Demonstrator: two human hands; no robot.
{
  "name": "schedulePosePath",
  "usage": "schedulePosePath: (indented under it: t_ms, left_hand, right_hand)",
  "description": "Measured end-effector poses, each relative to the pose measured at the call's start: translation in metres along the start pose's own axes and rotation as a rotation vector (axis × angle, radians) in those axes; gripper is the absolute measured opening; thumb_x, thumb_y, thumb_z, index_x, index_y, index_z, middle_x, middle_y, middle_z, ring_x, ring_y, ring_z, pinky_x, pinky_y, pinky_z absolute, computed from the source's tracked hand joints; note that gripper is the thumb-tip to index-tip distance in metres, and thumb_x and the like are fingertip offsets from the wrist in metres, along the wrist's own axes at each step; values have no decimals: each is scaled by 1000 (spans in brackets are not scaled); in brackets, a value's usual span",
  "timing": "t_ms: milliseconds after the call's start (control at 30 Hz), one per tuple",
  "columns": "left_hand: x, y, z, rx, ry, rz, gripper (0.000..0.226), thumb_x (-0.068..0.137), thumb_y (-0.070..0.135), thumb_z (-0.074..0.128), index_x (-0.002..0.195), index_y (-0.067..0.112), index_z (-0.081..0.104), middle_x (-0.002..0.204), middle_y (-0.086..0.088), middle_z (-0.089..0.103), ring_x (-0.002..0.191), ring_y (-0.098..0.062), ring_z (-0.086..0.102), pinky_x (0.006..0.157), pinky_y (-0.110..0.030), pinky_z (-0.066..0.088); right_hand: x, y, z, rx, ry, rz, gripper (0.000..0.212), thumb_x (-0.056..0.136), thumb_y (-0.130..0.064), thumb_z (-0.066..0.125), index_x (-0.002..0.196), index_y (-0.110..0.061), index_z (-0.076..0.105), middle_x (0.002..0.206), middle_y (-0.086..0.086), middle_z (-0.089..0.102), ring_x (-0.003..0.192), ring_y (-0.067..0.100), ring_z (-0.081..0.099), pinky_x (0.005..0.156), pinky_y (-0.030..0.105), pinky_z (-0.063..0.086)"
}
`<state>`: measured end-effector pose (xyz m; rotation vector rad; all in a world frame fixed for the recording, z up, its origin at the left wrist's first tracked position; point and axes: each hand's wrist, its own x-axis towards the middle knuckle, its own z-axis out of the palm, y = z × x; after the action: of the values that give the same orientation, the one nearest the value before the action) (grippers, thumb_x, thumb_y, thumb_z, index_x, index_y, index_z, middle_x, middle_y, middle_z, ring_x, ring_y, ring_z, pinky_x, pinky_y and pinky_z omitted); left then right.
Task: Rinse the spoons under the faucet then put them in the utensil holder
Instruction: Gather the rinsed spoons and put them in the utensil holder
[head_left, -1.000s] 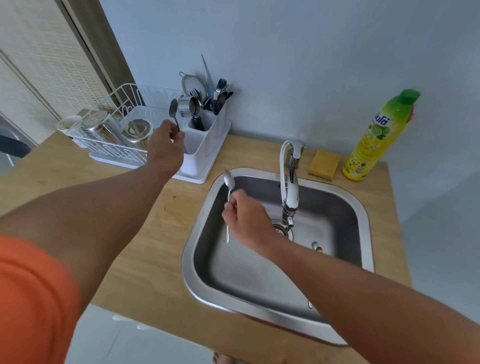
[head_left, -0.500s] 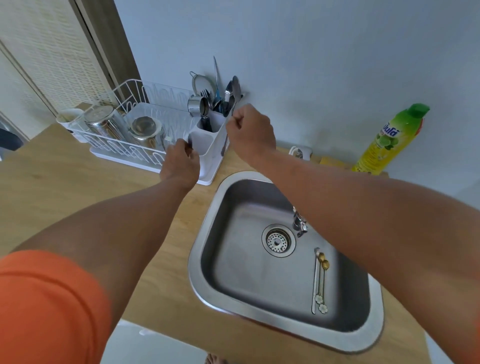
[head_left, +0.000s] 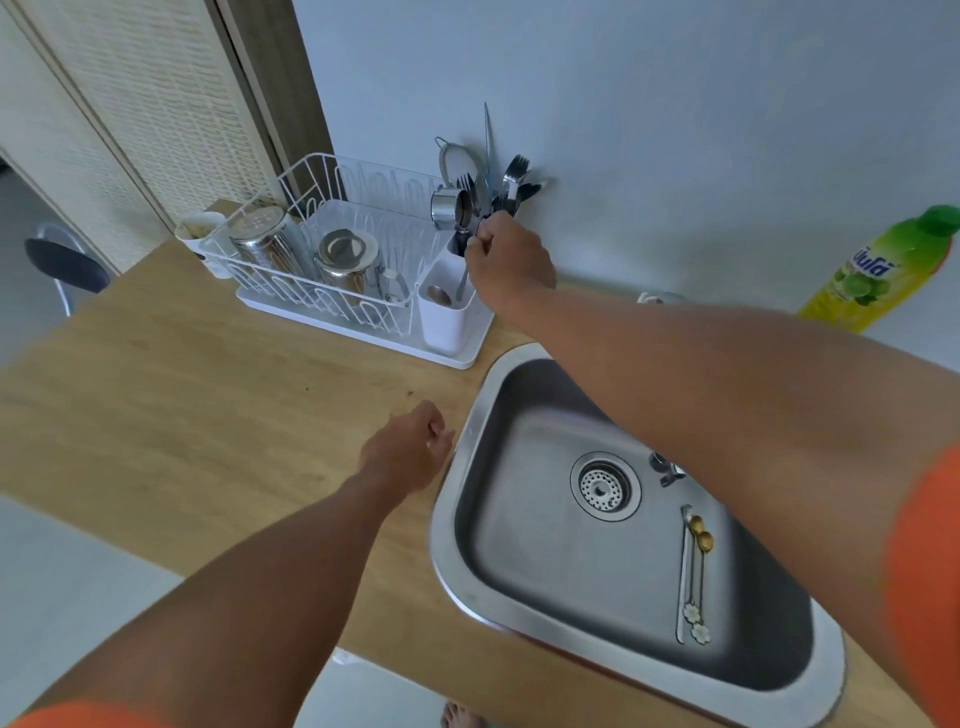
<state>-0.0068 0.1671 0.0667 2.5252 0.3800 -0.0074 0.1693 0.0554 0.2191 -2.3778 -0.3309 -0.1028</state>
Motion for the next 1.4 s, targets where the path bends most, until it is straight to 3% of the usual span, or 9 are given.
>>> schedulePosePath:
  t_ms: [167, 467, 700, 867, 1033, 1233, 1400]
  left_hand:
    - [3, 1, -3, -16, 13, -14, 11, 98, 41, 60, 92, 34, 55, 78, 15, 59, 79, -18, 62, 66, -30, 42]
    - [20, 19, -5, 31, -3, 41, 8, 98, 38, 59, 95, 31, 56, 85, 12, 61, 84, -20, 62, 71, -33, 48]
    - [32, 54, 15, 68, -42, 129, 10, 98, 36, 57, 101, 28, 61, 94, 5, 70, 84, -25, 63, 70, -36, 49]
    - [34, 85, 37, 157, -133, 246, 11, 101, 34, 52, 105, 26, 57, 100, 1, 71, 84, -28, 65, 71, -38, 54]
    - [31, 95, 55, 207, -185, 276, 11, 103, 35, 50, 105, 26, 55, 99, 1, 71, 82, -25, 64, 68, -36, 50]
    - [13, 114, 96, 212, -282, 297, 13, 101, 36, 52, 108, 25, 57, 106, 1, 71, 90, -28, 67, 79, -39, 57]
    - [-10, 137, 149, 268, -415, 306, 14, 98, 40, 49, 102, 29, 56, 103, 2, 70, 88, -28, 64, 69, -34, 46]
  right_hand:
    - [-10, 11, 19, -96, -107, 3, 18, 102, -33, 47, 105, -25, 62, 101, -1, 68, 89, 24, 63, 70, 33, 47]
    - [-57, 60, 25, -57, -176, 49, 14, 97, -32, 51, 98, -26, 64, 95, -2, 69, 88, 25, 63, 70, 33, 49]
    - [-158, 129, 35, -10, -256, 105, 16, 97, -30, 50, 107, -27, 62, 102, -1, 72, 95, 28, 65, 74, 35, 49]
    - [-232, 188, 30, -28, -422, 165, 16, 96, -30, 50, 106, -27, 61, 98, -1, 72, 93, 27, 67, 77, 37, 53]
    - [-269, 242, 4, -154, -483, 331, 21, 97, -33, 47, 110, -25, 61, 108, 1, 71, 96, 26, 66, 77, 34, 51]
    - [-277, 288, -33, -222, -389, 572, 21, 99, -26, 47, 108, -14, 61, 106, 12, 70, 95, 32, 67, 71, 31, 48]
    - [-270, 308, -54, -189, -314, 779, 23, 96, -18, 51, 112, -6, 63, 106, 16, 69, 95, 32, 70, 71, 27, 52]
